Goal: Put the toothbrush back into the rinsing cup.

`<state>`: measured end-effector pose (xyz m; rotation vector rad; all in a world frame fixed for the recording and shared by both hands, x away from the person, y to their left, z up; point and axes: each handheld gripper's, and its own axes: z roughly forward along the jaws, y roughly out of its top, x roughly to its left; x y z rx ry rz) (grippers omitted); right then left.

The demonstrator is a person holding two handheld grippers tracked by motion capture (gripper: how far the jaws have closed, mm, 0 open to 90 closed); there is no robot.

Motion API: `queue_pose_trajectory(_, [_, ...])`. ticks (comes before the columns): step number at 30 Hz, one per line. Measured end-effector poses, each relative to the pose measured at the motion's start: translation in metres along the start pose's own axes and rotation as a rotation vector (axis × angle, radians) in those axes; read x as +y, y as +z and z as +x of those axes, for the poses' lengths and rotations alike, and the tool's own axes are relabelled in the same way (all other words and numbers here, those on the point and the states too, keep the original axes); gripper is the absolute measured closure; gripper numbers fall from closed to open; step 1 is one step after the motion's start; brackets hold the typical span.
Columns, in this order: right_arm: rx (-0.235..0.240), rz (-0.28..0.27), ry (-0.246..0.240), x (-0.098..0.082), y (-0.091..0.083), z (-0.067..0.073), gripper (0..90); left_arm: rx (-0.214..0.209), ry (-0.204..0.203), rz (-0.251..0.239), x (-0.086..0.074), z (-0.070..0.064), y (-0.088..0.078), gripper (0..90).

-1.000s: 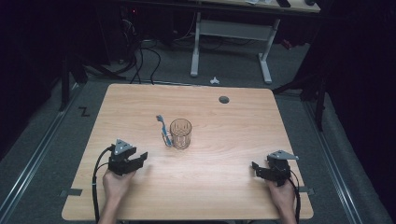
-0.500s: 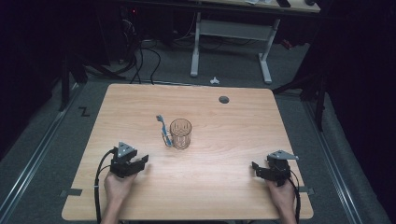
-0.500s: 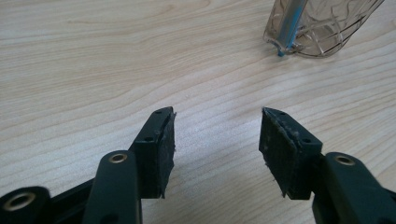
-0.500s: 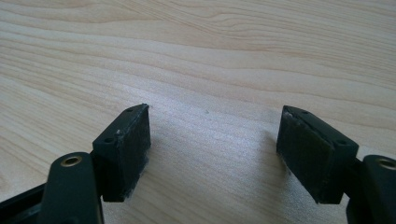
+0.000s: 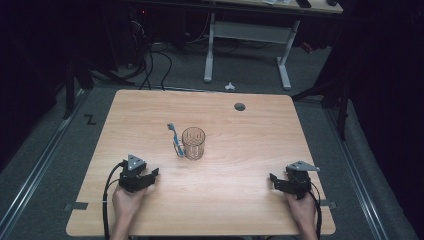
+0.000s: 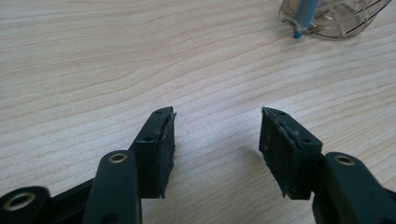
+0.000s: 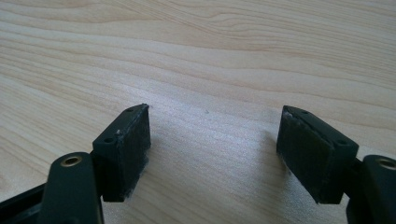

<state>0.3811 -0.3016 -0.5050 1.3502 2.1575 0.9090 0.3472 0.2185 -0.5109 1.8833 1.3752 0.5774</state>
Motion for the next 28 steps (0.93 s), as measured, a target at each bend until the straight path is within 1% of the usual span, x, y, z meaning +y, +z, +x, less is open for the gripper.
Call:
queue_pose_trajectory(3, [0.0,0.0,-0.001,0.0,0.0,-0.0001,26.2,0.008,-0.001,0.0,-0.0001,-0.0003,0.0001,45.7])
queue_pose_trajectory(6, [0.0,0.0,-0.001,0.0,0.0,-0.0001,26.2,0.049,0.036,0.011,-0.0003,-0.0055,0.0004,43.9])
queue_pose_trajectory(7, [0.0,0.0,0.0,0.0,0.0,0.0,26.2,0.051,0.037,0.011,-0.0006,-0.0066,0.0004,42.5])
queue_pose_trajectory(9, [0.0,0.0,-0.001,0.0,0.0,-0.0001,26.2,0.054,0.018,0.016,-0.0008,-0.0059,0.0004,38.9])
queue_pose_trajectory(10, [0.0,0.0,-0.001,0.0,0.0,0.0,26.2,0.058,0.016,0.017,-0.0008,-0.006,0.0004,37.0])
queue_pose_trajectory(23, [0.002,0.0,-0.003,0.0,0.0,-0.0001,26.0,0.053,0.014,0.018,-0.001,-0.006,0.0003,34.7])
queue_pose_trajectory(24, [0.002,0.0,-0.003,0.0,0.0,-0.0001,26.0,0.06,0.011,0.02,-0.0009,-0.0061,0.0005,34.6])
queue_pose_trajectory(26, [0.002,0.0,-0.003,0.0,0.0001,0.0,25.9,0.069,-0.003,0.023,-0.0008,-0.0053,0.0006,30.6])
queue_pose_trajectory(28, [0.001,0.0,-0.004,0.0,0.0001,-0.0001,25.9,0.074,-0.003,0.024,-0.0008,-0.0055,0.0006,30.4])
